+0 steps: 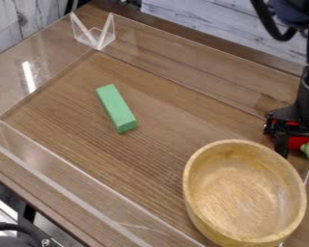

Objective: Move the red object to the left side of the table

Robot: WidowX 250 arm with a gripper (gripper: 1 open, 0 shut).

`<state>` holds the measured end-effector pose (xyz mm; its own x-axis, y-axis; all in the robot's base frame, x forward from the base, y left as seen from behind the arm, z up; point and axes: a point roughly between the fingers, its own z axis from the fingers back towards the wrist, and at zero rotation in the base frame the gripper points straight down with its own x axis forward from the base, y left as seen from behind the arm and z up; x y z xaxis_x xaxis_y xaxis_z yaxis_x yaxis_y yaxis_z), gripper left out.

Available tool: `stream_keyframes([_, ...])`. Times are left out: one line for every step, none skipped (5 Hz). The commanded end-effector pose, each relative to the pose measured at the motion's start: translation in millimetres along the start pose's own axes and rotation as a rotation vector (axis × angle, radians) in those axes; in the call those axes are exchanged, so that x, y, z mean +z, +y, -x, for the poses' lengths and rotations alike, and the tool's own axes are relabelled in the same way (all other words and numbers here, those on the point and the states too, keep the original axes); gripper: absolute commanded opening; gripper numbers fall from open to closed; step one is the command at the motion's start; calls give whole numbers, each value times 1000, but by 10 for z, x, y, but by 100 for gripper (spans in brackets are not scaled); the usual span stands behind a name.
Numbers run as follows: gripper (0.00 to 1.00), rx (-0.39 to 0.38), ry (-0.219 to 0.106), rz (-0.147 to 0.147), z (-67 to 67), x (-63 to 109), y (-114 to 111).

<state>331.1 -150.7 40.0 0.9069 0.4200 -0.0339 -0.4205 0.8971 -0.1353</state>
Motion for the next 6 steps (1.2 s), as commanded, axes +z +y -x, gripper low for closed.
stream_keyframes([100,79,-53,46,-220,155,-3])
stream_keyframes([100,139,-70,43,-323,123,69])
stream_keyframes([100,97,-77,45,-414,113,60])
stream_keyframes([100,62,-84,47,-480,119,47])
stream_keyframes([100,48,-90,46,-445,48,-84])
stream_keyframes([100,27,-89,45,-399,-16,-211])
